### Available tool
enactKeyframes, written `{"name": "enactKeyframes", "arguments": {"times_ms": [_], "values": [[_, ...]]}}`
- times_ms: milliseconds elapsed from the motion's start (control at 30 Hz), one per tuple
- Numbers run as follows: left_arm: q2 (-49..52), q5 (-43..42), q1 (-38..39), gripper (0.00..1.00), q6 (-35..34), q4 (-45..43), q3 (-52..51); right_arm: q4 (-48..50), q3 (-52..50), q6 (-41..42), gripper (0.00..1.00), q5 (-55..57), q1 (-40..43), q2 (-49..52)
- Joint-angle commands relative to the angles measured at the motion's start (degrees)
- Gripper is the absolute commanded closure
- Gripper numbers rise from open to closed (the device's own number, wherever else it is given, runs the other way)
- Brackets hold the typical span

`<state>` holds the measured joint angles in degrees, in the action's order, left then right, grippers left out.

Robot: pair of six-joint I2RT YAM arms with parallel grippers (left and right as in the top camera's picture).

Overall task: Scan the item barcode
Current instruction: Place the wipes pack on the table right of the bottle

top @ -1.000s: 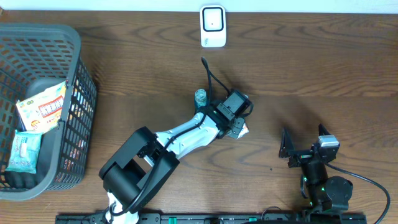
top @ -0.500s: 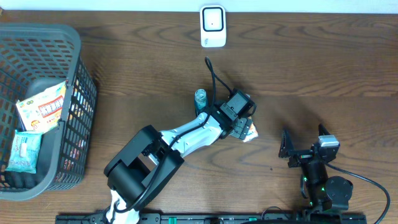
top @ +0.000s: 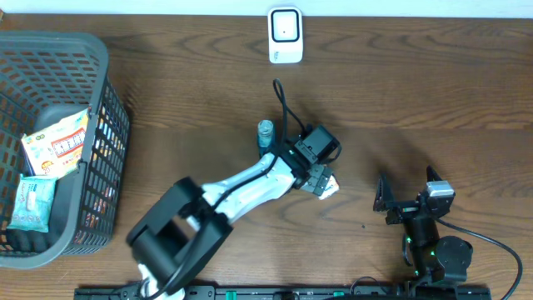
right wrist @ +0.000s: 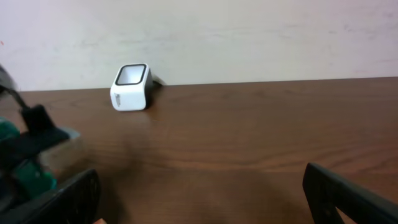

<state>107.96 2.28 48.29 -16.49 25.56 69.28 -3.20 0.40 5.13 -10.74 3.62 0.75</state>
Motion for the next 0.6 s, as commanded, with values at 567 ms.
{"name": "enactKeyframes", "arguments": {"times_ms": [567], "values": [[-46.7, 21.9, -1.1, 0.02, 4.9, 9.2, 2.8, -0.2, -0.1, -0.5, 0.01, -0.3, -0.2, 0.0]]}}
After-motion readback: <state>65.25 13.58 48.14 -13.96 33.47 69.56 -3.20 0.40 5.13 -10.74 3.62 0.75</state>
